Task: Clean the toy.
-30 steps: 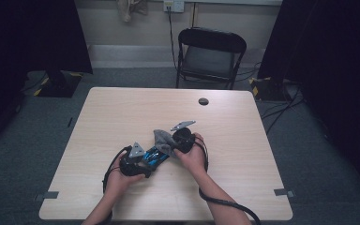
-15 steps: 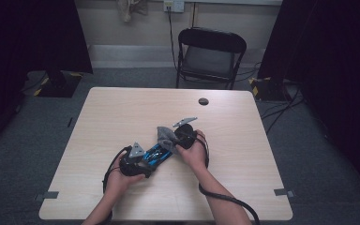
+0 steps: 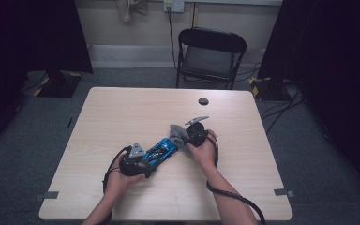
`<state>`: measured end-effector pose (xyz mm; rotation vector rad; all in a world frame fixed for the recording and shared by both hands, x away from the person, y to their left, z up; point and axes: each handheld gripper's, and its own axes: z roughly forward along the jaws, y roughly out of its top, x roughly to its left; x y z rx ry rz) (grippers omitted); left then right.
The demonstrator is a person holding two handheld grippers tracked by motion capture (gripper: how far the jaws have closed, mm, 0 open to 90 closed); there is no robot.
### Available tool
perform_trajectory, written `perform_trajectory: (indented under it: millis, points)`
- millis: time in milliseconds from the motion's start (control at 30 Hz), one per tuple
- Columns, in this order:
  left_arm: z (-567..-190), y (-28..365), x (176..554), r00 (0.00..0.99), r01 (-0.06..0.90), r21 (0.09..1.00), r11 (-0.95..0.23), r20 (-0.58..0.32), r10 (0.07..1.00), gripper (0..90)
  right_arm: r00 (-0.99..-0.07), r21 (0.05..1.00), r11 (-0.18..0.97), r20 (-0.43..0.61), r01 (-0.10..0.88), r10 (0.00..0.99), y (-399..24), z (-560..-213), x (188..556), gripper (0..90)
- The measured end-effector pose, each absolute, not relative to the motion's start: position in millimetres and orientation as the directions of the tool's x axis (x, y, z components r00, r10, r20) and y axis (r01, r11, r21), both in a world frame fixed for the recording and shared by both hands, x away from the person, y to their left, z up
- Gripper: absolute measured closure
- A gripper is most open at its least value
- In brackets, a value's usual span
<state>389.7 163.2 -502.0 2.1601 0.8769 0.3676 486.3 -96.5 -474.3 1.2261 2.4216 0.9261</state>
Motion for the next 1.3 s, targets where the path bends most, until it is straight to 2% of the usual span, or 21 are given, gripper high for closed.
perform_trajectory:
  millis: [333,500,700,833,1100,1233,1300]
  points:
    - [-502,162,389,0.715,0.482,0.738,-0.472,-0.02,0.699,22.8,-0.602,0.656,0.433,0.041,0.618,0.797,-117,-473,469,75.7]
    - [-499,164,390,0.705,0.516,0.72,-0.465,-0.049,0.707,15.7,-0.59,0.656,0.425,0.039,0.624,0.806,-135,-475,462,75.6]
    - [-495,168,389,0.7,0.519,0.712,-0.473,-0.036,0.713,15.9,-0.586,0.657,0.42,0.042,0.626,0.809,-144,-479,457,75.5]
    - [-490,174,389,0.708,0.53,0.707,-0.469,-0.063,0.704,16.7,-0.589,0.66,0.423,0.037,0.621,0.808,-144,-481,455,75.4]
    - [-463,175,385,0.736,0.484,0.738,-0.47,-0.053,0.675,20.6,-0.597,0.66,0.435,0.026,0.612,0.802,-143,-483,454,75.4]
    - [-457,166,393,0.742,0.471,0.75,-0.464,-0.052,0.668,25.3,-0.599,0.661,0.441,0.017,0.608,0.801,-143,-484,453,75.4]
    - [-455,159,401,0.747,0.469,0.746,-0.473,-0.049,0.663,31.2,-0.599,0.66,0.442,0.016,0.607,0.8,-142,-484,453,75.5]
